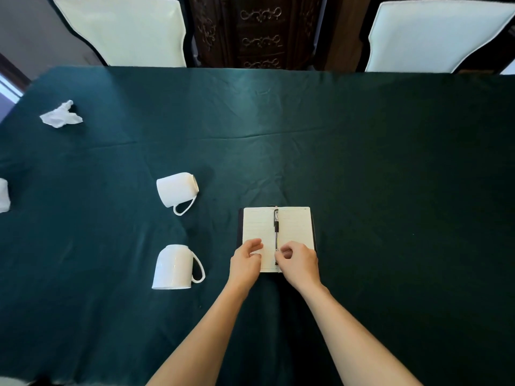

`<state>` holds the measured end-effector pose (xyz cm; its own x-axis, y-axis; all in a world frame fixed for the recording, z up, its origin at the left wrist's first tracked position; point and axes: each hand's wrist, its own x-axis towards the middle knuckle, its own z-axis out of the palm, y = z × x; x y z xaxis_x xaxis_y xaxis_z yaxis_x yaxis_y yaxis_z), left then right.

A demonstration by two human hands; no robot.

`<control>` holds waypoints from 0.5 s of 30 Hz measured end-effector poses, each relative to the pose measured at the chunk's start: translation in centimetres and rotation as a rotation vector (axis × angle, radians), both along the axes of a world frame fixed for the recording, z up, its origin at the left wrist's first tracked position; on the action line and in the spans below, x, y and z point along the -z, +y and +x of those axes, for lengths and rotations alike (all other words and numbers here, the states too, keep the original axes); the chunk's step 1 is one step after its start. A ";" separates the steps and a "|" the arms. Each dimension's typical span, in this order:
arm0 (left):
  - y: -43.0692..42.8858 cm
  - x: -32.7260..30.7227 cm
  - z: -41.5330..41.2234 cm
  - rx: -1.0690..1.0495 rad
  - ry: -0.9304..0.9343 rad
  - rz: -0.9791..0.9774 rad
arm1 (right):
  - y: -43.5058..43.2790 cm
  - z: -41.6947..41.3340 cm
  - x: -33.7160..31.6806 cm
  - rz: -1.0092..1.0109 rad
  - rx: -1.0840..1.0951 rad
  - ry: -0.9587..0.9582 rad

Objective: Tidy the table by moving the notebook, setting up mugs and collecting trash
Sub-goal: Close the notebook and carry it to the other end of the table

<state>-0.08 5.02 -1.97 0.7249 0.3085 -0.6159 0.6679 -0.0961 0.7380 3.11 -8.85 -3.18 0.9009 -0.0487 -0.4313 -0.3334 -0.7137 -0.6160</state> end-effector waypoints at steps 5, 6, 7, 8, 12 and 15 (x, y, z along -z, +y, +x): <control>2.7 0.2 -0.6 -0.153 0.004 0.138 | -2.2 0.2 0.3 -0.054 0.077 -0.029; 3.1 0.3 -0.7 -0.176 0.014 0.149 | -2.8 0.3 0.4 -0.076 0.092 -0.036; 3.4 0.4 -0.7 -0.192 0.020 0.148 | -3.5 0.5 0.4 -0.098 0.094 -0.036; 3.6 0.5 -0.7 -0.206 0.025 0.136 | -4.1 0.6 0.5 -0.120 0.084 -0.029; 3.9 0.7 -0.4 -0.206 0.036 0.096 | -5.6 1.0 0.6 -0.142 0.035 0.016; 4.1 0.7 0.0 -0.212 0.054 0.068 | -5.9 1.5 0.4 -0.137 0.042 0.033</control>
